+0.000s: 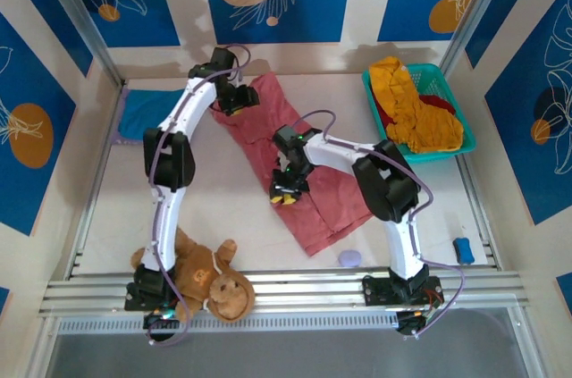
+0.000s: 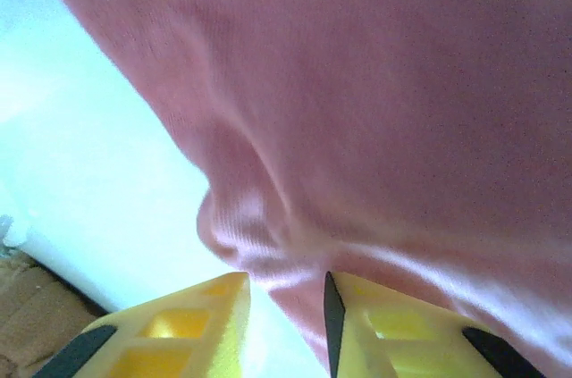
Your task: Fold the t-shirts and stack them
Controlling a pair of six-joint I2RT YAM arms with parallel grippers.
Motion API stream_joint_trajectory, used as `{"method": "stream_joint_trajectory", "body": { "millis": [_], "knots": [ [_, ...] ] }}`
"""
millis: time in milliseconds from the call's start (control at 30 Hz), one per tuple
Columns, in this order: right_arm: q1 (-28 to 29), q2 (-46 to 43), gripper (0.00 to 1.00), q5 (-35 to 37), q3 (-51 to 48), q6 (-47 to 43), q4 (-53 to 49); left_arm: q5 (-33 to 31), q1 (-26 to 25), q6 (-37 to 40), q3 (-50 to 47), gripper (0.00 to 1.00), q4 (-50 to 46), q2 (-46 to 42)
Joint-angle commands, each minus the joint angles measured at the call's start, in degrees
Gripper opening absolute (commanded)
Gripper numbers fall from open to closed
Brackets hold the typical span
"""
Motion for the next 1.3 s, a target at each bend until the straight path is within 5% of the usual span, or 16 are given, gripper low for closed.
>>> {"method": "stream_joint_trajectory", "body": {
  "millis": [0, 200, 400, 733, 1267],
  "knots": [
    [-1.9, -7.2, 0.42, -1.0, -3.4, 1.4, -0.1, 1.2, -0.5, -0.6, -3.9, 0.57, 0.1, -2.4],
    [-4.4, -12.6, 0.48, 2.0, -10.4, 2.9, -0.5, 4.2, -3.1, -5.3, -16.6, 0.57, 10.2, -4.8],
    [-5.4, -12.8, 0.49, 1.5, -13.7, 3.1, -0.3, 3.8, -4.0, -5.9, -19.2, 0.58, 11.8, -2.7],
    [-3.3, -5.8, 0.48, -1.8, -8.4, 1.9, -0.4, -1.5, -3.5, 0.1, -6.8, 0.58, 2.8, 5.9],
    [3.8, 2.9, 0.46, -13.7, 3.5, 8.9, 5.8, 6.0, -2.3, -3.2, 5.0, 0.58, 5.0, 12.0]
  ]
}}
